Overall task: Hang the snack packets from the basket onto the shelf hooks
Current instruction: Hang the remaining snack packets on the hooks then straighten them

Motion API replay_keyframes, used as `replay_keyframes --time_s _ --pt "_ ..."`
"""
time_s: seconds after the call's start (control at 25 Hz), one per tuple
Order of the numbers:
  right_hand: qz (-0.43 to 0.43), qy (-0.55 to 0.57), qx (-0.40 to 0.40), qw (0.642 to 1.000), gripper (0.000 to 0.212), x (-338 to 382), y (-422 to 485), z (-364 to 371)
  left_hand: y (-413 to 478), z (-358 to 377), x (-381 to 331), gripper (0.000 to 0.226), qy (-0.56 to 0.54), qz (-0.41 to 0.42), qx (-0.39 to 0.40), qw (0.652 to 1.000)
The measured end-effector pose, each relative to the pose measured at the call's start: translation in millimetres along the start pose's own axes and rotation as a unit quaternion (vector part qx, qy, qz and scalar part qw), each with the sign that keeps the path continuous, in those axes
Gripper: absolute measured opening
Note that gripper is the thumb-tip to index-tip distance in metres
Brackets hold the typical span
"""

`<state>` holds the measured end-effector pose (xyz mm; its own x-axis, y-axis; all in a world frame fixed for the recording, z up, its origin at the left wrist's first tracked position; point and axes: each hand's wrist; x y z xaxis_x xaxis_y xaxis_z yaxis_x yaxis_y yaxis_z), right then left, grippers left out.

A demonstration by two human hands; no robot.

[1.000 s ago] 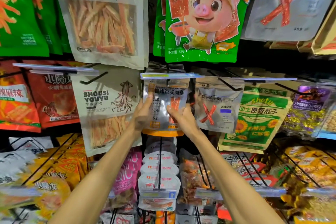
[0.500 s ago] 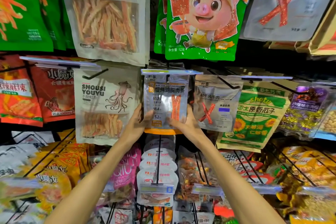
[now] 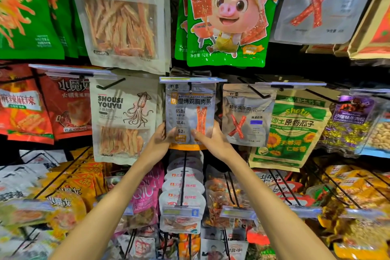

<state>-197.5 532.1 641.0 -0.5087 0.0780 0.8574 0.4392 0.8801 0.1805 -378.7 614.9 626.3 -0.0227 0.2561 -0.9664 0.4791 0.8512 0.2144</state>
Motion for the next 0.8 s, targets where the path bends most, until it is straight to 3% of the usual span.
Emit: replay_keyframes --time_s 0.2,0.44,0.56,0.68,0.8 --pt "0.007 -0.122 0.021 0.992 0.068 2 -3 -8 -11 -1 -19 0.055 0.149 -0.020 -0.042 0.988" --pt "-0.019 -0.274 0.085 0.958 0.068 20 -30 -38 -38 2 -43 0.058 0.341 0.001 -0.022 0.940" --pt "-0.052 -0.364 0.090 0.926 0.063 19 -47 -53 -51 5 -48 0.049 0.449 0.023 -0.029 0.893" --pt "-0.084 -0.412 0.072 0.904 0.052 16 -67 -69 -65 14 -52 0.045 0.565 -0.004 -0.038 0.824" --pt "-0.077 -0.458 0.070 0.883 0.056 10 -84 -84 -76 29 -58 0.052 0.640 -0.028 -0.019 0.767"
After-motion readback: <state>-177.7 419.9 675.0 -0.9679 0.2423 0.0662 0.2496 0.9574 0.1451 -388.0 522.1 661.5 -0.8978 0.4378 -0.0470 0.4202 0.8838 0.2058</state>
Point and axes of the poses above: each hand's wrist, its own y-axis towards the middle knuckle, its own z-axis out of the palm, x = y × z, and after that the axes turned 4 degrees about -x, right-handed
